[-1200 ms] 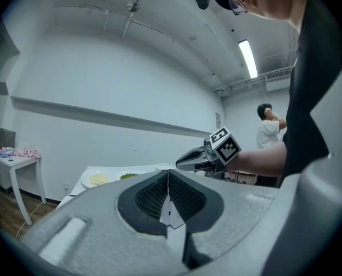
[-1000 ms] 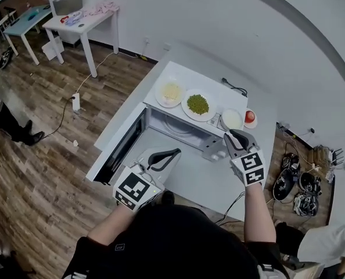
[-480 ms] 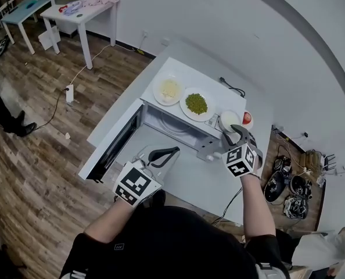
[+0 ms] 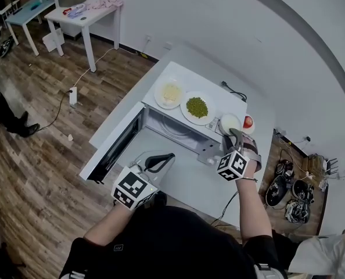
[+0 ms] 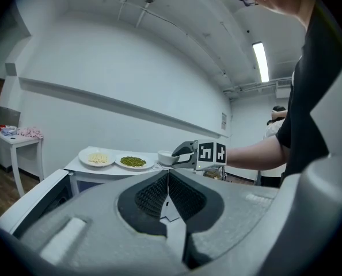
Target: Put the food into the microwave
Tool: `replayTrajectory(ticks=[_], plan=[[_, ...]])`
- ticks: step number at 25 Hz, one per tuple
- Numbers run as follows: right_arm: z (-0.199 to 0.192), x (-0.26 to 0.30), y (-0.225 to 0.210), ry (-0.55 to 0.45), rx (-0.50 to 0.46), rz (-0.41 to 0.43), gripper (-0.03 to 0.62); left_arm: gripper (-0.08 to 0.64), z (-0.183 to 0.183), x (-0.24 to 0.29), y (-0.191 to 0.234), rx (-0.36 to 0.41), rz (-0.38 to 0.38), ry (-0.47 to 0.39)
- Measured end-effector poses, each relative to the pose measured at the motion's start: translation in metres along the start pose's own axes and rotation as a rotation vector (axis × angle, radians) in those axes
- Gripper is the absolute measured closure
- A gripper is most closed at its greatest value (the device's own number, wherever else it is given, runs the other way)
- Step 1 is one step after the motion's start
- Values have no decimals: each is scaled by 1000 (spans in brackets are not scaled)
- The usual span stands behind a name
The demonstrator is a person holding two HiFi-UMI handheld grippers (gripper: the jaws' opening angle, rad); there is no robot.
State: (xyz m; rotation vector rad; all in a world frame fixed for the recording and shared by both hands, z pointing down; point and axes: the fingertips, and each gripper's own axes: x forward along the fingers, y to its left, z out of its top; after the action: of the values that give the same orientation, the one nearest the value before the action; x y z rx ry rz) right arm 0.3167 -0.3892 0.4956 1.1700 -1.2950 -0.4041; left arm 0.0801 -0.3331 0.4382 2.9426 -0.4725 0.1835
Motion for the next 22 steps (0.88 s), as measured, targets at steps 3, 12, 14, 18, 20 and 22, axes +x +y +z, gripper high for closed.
replayTrajectory(ticks=[3, 12, 14, 18, 20, 22], plan=[[1, -2, -2, -14, 21, -13, 457, 550, -1, -3, 1, -11, 12, 1], [27, -34, -13, -112, 40, -97, 469, 551, 3, -8, 0, -7, 27, 1], [38, -47, -15, -151, 37, -111, 469, 550, 3, -9, -1, -9, 27, 4], [69, -76, -8, -254, -13, -119, 471, 550, 5, -11, 1, -6, 30, 4], [87, -86, 2, -304, -40, -106, 471, 551, 6, -15, 5, -5, 38, 3], [103, -94, 13, -341, -67, -91, 471, 549, 6, -19, 8, -8, 47, 5]])
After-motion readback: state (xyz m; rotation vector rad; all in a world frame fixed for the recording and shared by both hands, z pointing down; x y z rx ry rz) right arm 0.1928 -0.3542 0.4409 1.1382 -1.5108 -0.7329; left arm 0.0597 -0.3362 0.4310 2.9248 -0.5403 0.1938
